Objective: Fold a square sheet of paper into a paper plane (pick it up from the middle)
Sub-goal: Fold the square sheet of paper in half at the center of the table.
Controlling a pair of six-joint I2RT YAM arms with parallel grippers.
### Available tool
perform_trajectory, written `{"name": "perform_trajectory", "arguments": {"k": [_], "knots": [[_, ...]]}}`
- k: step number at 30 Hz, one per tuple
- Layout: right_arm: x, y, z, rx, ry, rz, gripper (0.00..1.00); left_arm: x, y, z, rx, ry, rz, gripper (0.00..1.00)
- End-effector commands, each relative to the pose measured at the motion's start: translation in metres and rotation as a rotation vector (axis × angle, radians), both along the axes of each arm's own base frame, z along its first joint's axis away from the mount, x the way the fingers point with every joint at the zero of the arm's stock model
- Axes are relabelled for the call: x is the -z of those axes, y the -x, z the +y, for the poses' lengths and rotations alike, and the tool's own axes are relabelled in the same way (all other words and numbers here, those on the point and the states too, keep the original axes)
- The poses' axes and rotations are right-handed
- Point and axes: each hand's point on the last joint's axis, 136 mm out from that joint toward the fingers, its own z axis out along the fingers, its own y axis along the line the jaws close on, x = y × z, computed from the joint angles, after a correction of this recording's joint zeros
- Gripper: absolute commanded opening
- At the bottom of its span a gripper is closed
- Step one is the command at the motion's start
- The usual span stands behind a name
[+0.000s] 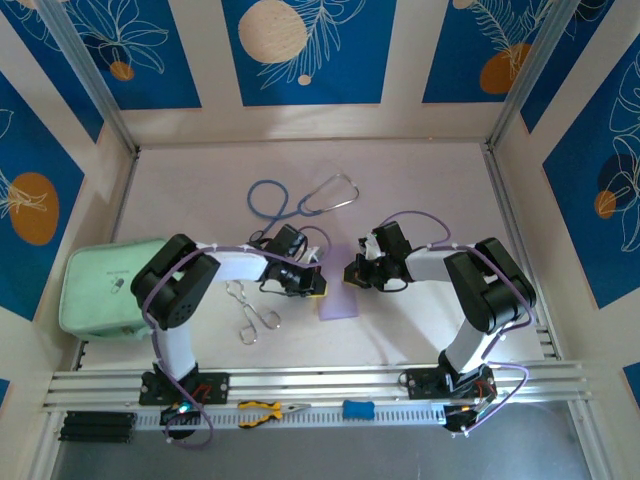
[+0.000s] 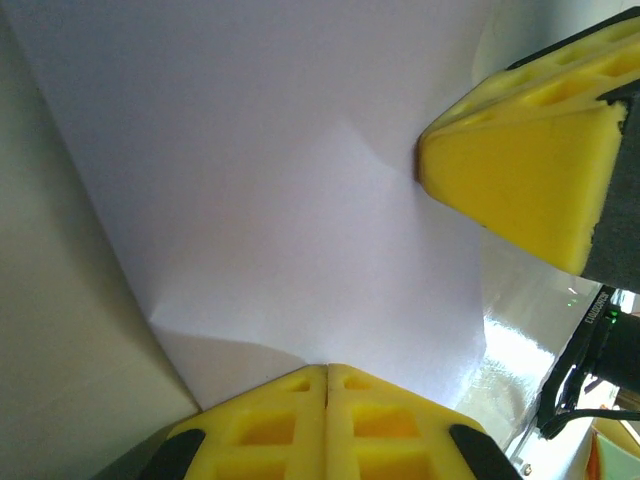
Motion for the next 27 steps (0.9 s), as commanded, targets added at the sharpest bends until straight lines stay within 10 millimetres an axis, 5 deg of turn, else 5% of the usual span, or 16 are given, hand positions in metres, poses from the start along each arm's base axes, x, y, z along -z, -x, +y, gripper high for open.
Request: {"name": "perform_trajectory", "arguments": {"k": [1, 5, 11, 20, 27], "knots": [[0.041, 0.029, -0.037, 0.045, 0.192, 0.134, 0.0, -0.02, -0.007, -0.005, 0.008, 0.042, -0.033, 0.06], [0.041, 0.03, -0.037, 0.046, 0.191, 0.136, 0.0, -0.041, -0.031, -0.015, -0.025, 0.117, -0.078, 0.06], [0.042, 0.029, -0.037, 0.045, 0.189, 0.135, 0.0, -0.022, -0.052, -0.003, -0.045, 0.07, -0.088, 0.04], [0.043, 0.03, -0.037, 0.047, 0.189, 0.137, 0.0, 0.016, -0.048, 0.013, -0.049, -0.021, -0.044, 0.03], [0.042, 0.03, -0.037, 0.047, 0.189, 0.136, 0.0, -0.001, -0.055, 0.01, -0.053, -0.011, -0.045, 0.04]]}}
